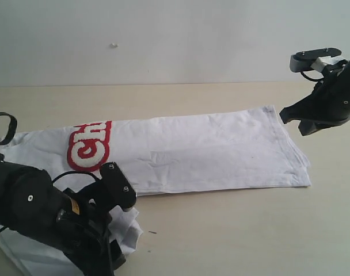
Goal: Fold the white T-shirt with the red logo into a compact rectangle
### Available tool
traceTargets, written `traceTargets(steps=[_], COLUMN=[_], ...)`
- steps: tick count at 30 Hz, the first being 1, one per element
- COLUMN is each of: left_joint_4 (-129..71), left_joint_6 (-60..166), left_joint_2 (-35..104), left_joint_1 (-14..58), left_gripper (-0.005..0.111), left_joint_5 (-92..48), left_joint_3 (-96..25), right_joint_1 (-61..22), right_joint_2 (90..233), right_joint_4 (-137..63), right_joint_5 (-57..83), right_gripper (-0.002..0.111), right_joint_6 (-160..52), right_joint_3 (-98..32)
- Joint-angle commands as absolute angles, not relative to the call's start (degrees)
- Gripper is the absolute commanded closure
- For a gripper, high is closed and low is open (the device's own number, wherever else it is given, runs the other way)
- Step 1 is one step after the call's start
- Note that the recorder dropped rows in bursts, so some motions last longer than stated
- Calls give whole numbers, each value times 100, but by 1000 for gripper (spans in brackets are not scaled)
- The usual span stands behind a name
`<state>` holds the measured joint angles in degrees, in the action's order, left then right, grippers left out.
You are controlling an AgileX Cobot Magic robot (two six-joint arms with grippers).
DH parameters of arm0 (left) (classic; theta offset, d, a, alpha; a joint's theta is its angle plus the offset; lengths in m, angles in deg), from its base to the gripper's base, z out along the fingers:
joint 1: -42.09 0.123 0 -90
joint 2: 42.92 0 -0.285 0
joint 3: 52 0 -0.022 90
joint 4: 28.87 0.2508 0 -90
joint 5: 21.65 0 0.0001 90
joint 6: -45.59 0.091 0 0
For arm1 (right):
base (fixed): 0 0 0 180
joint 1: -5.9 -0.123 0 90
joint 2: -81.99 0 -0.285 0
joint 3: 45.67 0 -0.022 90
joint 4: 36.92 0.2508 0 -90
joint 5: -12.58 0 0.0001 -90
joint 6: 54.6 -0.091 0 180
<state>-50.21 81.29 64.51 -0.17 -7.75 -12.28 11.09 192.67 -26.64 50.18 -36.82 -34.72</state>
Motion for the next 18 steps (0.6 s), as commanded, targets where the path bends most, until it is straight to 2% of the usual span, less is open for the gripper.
traceTargets(steps=[1,2,3,4,5,11,18], left_joint_4=[-4690,-4647,-4517,-4452,-4357,-3191,-80], left_joint_6=[7978,7978,7978,7978,7978,7982,7982], left_joint_2=[6542,6557,6571,6571,6571,6279,6016], left_joint_1=[-4,-4,-4,-4,-4,-4,-4], left_gripper=[65,70,84,92,107,107,107], left_joint_5=[-733,-673,-490,-370,-99,1990,1986], left_joint_3=[-1222,-1222,-1222,-1222,-1275,-2091,-2746], right_joint_1=[1121,1121,1121,1121,1121,1121,1121], right_joint_2=[19218,19218,19218,19218,19218,19218,19218], right_joint_4=[-2652,-2652,-2652,-2652,-2652,-2539,-2496], right_joint_5=[4976,4976,5002,5016,5016,5039,4915], right_gripper=[108,108,108,108,108,108,108], right_joint_6=[-3623,-3623,-3623,-3623,-3623,-3571,-3519], right_joint_3=[-3440,-3440,-3440,-3440,-3440,-3440,-3440])
